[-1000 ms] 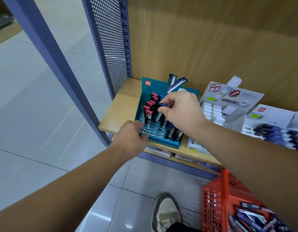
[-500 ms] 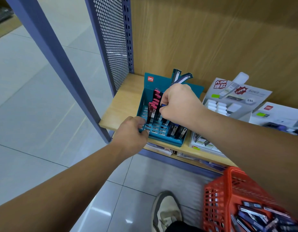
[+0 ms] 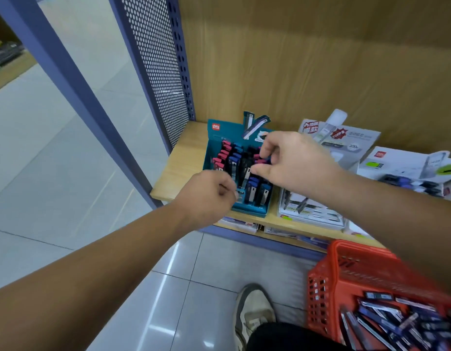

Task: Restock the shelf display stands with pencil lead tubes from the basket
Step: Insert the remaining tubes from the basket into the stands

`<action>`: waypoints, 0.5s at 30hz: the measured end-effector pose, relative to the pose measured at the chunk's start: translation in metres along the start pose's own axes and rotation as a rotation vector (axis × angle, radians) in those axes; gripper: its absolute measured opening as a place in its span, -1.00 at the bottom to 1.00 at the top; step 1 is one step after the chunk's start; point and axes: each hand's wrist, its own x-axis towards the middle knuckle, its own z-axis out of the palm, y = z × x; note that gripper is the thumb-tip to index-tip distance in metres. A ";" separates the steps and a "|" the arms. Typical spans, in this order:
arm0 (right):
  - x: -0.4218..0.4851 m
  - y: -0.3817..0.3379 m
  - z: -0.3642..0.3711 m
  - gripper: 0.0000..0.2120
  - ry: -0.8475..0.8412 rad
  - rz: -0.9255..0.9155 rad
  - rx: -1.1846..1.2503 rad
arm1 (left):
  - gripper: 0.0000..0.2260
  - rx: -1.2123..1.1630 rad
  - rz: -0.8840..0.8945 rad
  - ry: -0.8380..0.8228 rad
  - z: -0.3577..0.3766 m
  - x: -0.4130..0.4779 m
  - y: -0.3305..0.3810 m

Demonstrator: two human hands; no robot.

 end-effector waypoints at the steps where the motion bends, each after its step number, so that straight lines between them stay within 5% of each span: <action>1: -0.014 0.009 -0.012 -0.72 -0.022 0.021 -0.018 | -0.92 0.025 0.022 -0.055 -0.003 -0.004 0.018; 8: -0.152 0.108 -0.064 -0.79 -0.147 0.199 -0.044 | -0.86 0.376 0.248 -0.314 0.021 -0.029 0.171; 15: -0.271 0.226 0.011 -0.70 -0.284 0.673 0.173 | -0.84 0.487 0.356 -0.548 0.220 -0.042 0.210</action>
